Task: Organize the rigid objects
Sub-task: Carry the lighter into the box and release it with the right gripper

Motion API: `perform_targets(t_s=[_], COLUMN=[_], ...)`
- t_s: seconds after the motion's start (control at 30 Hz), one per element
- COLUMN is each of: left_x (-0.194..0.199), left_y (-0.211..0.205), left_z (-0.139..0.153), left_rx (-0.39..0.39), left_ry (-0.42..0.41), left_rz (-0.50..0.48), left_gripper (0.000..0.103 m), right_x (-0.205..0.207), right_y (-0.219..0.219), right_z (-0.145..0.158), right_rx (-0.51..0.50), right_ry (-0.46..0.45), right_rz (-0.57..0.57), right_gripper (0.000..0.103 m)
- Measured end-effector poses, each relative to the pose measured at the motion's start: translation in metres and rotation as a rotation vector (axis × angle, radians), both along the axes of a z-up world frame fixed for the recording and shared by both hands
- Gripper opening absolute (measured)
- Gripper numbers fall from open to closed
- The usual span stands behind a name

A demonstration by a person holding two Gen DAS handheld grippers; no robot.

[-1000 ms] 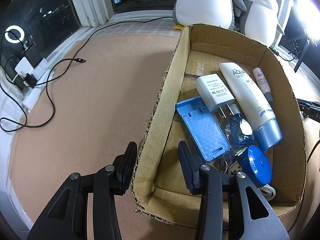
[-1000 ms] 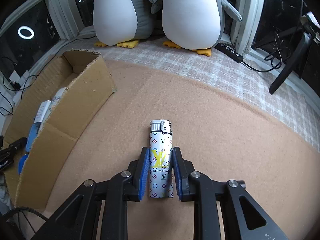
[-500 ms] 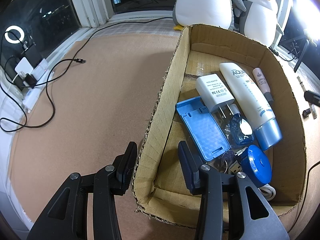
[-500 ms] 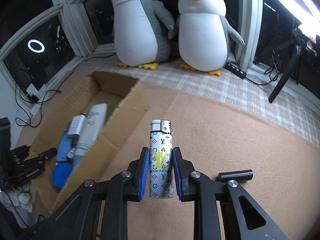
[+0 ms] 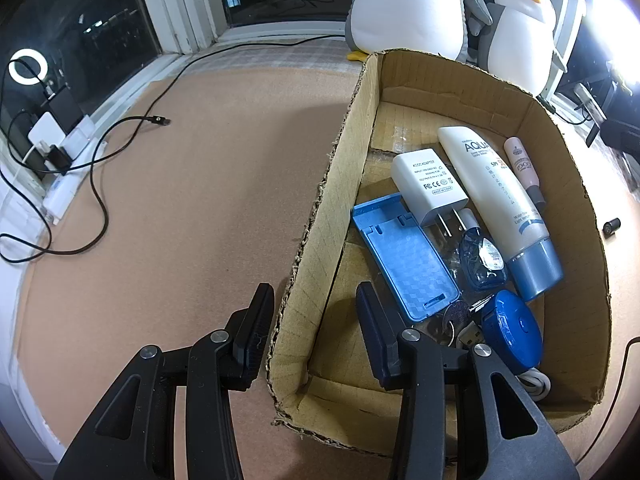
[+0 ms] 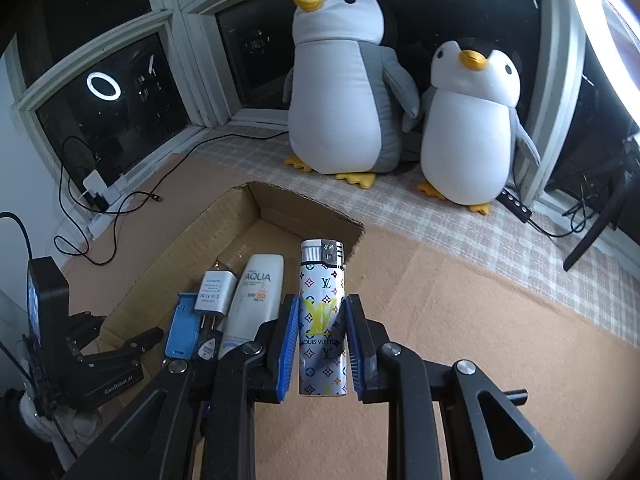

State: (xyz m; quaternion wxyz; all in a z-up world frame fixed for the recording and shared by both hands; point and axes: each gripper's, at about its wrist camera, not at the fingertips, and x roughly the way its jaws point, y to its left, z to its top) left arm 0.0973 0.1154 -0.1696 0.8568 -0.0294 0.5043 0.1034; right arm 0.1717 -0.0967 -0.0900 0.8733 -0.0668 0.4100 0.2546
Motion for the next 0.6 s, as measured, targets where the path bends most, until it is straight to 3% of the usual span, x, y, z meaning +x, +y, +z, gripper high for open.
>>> perform_targets(t_s=[0.6], left_x=[0.0], left_y=[0.0], left_z=[0.0], left_rx=[0.0], left_ry=[0.0], left_rz=[0.001], left_gripper=[0.042], right_x=[0.031], right_y=[0.056], right_z=[-0.026], right_rx=[-0.061], right_ry=[0.019], right_rz=[0.044], right_gripper=[0.021])
